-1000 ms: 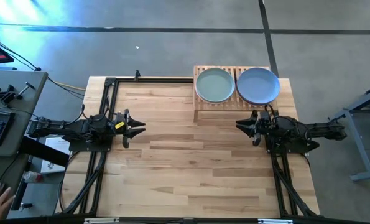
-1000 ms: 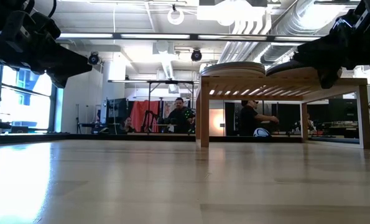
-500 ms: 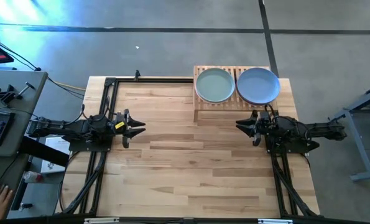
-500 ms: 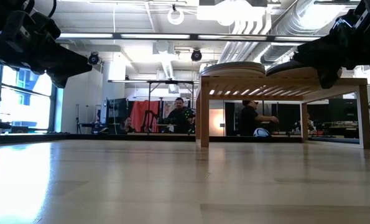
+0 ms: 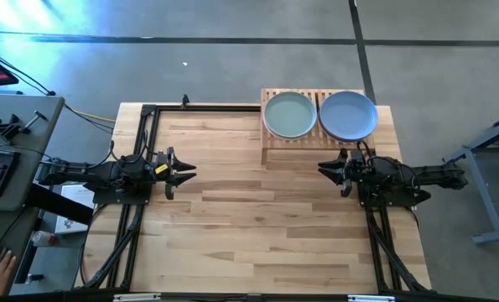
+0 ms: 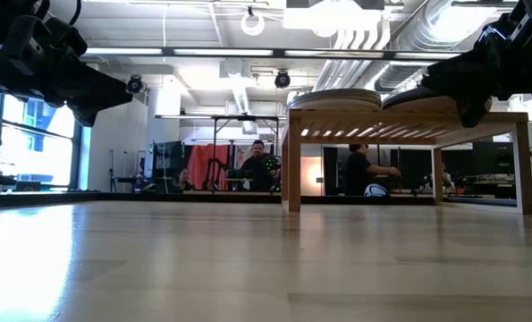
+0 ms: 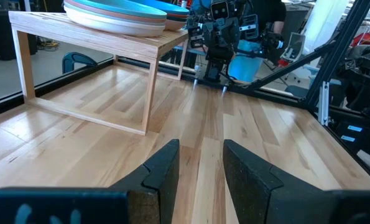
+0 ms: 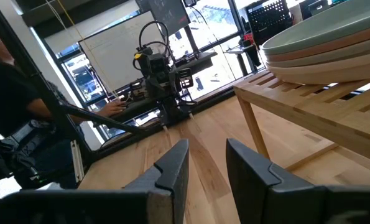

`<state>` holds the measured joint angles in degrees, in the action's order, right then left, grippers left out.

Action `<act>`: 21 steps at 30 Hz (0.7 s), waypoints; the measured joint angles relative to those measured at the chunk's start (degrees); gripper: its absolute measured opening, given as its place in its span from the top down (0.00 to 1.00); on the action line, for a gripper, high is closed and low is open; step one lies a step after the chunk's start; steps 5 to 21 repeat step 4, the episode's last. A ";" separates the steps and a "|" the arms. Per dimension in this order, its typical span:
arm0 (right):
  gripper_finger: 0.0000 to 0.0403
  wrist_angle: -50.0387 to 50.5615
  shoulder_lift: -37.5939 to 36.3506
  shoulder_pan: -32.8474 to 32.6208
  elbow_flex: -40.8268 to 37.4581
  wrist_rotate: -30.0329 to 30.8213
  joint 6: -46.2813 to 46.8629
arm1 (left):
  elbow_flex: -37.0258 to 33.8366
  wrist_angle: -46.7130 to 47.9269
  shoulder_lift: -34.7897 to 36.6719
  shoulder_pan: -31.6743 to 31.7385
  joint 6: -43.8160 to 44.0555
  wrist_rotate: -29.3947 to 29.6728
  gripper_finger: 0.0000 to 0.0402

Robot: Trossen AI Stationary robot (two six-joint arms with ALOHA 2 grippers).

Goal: Place and stack plates onto a shelf
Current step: Return to Home Position

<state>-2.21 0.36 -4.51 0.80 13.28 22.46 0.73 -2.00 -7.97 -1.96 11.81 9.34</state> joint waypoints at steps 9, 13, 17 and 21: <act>0.77 0.00 0.00 0.01 0.00 -0.02 0.00 | 0.00 0.00 0.00 0.00 0.00 0.00 0.72; 0.77 0.00 0.00 0.01 0.00 -0.02 0.00 | 0.00 0.00 0.00 0.00 0.00 0.00 0.72; 0.77 0.00 0.00 0.01 0.00 -0.02 0.00 | 0.00 0.00 0.00 0.00 0.00 0.00 0.72; 0.77 0.00 0.00 0.01 0.00 -0.02 0.00 | 0.00 0.00 0.00 0.00 0.00 0.00 0.72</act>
